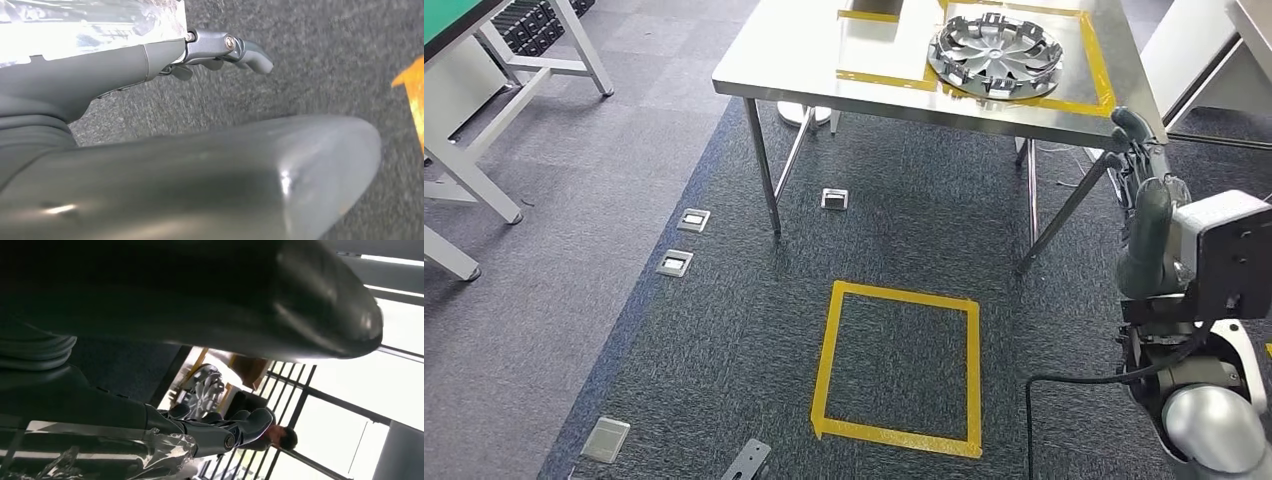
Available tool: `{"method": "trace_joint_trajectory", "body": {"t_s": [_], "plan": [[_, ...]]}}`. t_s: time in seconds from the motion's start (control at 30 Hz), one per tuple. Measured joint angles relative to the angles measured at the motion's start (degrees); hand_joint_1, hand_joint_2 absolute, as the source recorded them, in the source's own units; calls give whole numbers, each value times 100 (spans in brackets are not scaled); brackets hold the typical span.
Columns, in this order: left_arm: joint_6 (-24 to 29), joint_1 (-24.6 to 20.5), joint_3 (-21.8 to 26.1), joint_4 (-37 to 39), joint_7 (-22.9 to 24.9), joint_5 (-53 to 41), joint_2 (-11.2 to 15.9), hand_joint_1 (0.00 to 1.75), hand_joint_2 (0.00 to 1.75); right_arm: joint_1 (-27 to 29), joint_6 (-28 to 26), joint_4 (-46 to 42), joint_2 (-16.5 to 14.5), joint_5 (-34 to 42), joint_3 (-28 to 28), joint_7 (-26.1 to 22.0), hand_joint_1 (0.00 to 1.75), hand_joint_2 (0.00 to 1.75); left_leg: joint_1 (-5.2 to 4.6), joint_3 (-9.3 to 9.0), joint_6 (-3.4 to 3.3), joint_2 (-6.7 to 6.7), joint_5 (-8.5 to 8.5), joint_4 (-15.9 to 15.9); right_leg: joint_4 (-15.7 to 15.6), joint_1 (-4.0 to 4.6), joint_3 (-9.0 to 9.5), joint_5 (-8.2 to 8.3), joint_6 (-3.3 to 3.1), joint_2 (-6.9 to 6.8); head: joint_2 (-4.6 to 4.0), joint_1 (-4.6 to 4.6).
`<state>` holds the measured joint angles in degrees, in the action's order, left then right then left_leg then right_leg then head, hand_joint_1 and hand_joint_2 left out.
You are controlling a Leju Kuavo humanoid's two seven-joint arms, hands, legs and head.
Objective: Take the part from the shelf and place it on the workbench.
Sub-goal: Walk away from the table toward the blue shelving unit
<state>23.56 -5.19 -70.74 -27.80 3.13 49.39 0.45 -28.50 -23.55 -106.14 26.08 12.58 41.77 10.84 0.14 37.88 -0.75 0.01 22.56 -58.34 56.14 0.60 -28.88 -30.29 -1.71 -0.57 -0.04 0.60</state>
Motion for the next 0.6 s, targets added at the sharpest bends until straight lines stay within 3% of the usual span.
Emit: {"method": "trace_joint_trajectory", "body": {"t_s": [0.07, 0.1, 0.17, 0.23, 0.27, 0.3, 0.4, 0.47, 0.53, 0.6], "plan": [[19, 3, -46, -4, 1, 43, -1, 0, 175, -3, -7, 225, 42, 67, -30, 96, 0, 0, 10, 53, 68, -4, 89, -67, -66, -17, -27, 112, -42, -11, 0, -5], [27, 6, -62, -5, 2, 65, -1, 0, 175, -2, -8, 342, 56, 98, -42, 134, 0, 0, 12, 115, 99, -5, 261, -240, -97, -36, -48, 169, -64, -18, 0, -18], [42, 8, -86, -7, 3, 108, -1, 0, 175, 6, -9, 585, 82, 134, -55, 213, 0, 0, 34, 307, 151, -5, 733, -896, -99, -49, -114, 241, -96, -26, 0, -48], [59, 8, -126, -7, 8, 151, -1, 0, 175, 30, 3, 849, 108, 159, -57, 329, 0, 0, 44, 394, 185, -3, 956, -1445, -72, -49, -196, 289, -92, -26, 0, -59], [73, 8, -149, -6, 15, 170, 1, 0, 175, 49, 20, 993, 124, 175, -57, 397, 0, 0, 46, 309, 193, -3, 913, -1446, -48, -50, -239, 306, -84, -25, 0, -63], [90, 7, -171, -6, 23, 189, 2, 0, 175, 69, 43, 1138, 140, 196, -57, 468, 0, 0, 47, 122, 191, -3, 788, -1221, -17, -51, -279, 317, -77, -24, 0, -69], [143, -12, -205, -6, 40, 246, 6, 0, 175, 129, 114, 1601, 183, 291, -56, 629, 0, 0, 36, -546, 125, -8, 564, -212, 76, -39, -377, 326, -25, -26, 0, -87], [188, -22, -230, -7, 55, 273, 6, 0, 175, 200, 142, 1936, 211, 387, -55, 672, 0, 0, 19, -654, 62, -13, 596, -24, 99, -27, -419, 355, 40, -28, 1, -89], [235, -22, -259, -7, 85, 299, 5, 0, 175, 314, 163, 2261, 242, 497, -57, 697, 0, 87, 32, -626, -15, -16, 563, 42, 116, -29, -446, 362, 106, -22, 1, -90], [280, -30, -288, -7, 110, 342, 3, 0, 175, 430, 182, 2561, 278, 600, -61, 721, 0, 175, 58, -603, -95, -16, 512, 88, 349, -43, -565, 178, 173, 2, 1, -70]]}}
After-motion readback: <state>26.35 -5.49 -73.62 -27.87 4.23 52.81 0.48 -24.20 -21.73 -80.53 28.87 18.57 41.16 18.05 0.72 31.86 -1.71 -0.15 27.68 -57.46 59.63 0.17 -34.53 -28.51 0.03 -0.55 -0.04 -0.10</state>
